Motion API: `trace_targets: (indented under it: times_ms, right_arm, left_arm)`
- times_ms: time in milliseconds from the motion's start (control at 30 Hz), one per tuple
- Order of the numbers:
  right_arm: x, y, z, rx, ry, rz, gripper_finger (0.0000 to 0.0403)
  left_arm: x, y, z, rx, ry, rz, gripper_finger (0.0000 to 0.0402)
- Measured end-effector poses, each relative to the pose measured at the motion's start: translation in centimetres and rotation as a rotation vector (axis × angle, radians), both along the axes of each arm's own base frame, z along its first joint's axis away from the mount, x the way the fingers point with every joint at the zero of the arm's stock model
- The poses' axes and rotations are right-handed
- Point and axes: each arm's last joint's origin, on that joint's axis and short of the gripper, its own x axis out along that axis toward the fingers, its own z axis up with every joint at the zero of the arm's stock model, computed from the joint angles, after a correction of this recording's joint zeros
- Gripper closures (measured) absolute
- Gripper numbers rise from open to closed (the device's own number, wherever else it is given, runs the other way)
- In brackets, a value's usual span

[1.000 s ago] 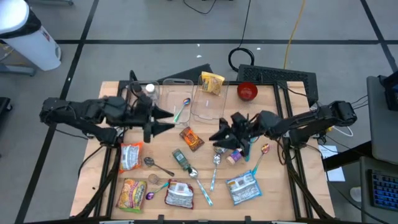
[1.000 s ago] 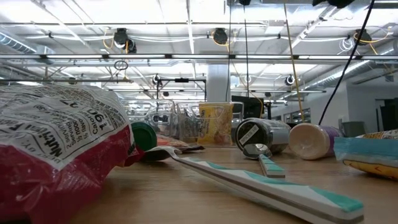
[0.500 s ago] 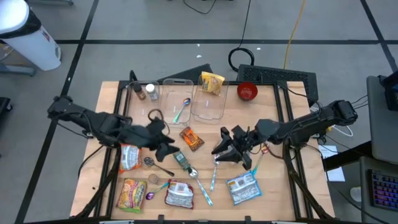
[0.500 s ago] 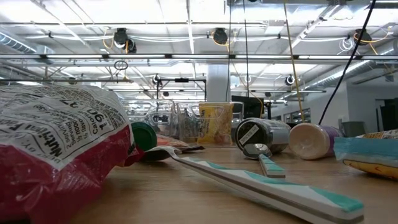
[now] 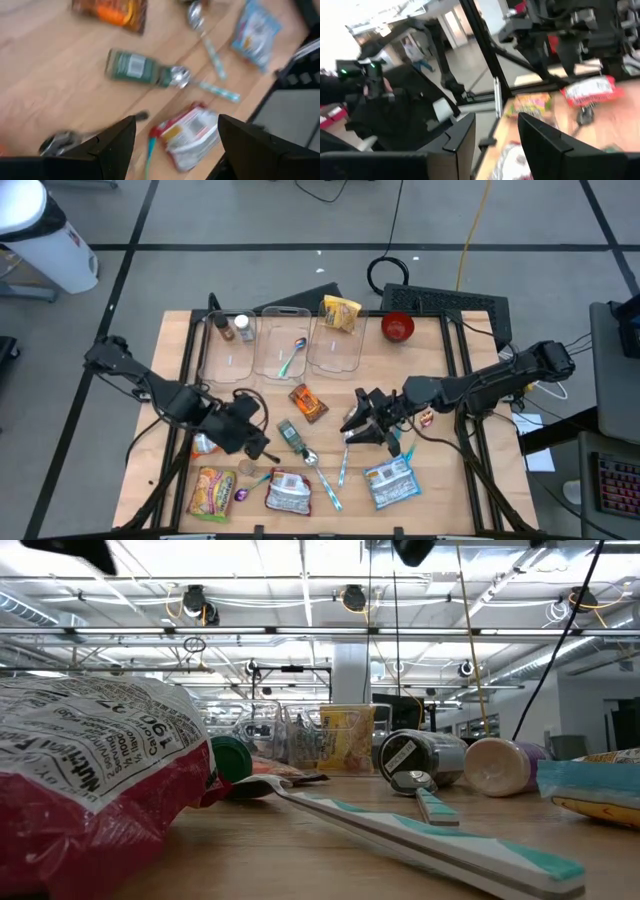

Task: Pick & Place Food Item
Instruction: Put the black spoon into the middle transparent bin

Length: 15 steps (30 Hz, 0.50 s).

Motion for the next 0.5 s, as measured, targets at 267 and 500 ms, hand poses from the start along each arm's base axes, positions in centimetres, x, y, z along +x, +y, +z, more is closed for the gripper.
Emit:
trace_targets:
  times_ms: [267, 500]
  right_arm:
    - [0.0, 0.0, -0.8, -0.014, 0.086, -0.003, 0.0264]
    - [0.0, 0.0, -0.8, -0.016, 0.082, -0.003, 0.0264]
  left_arm:
    - [-0.5, -1.1, -1.5, -0.013, 0.147, 0.0, 0.0115]
    - [-0.5, -1.6, -3.5, 0.037, 0.339, 0.043, 0.0115]
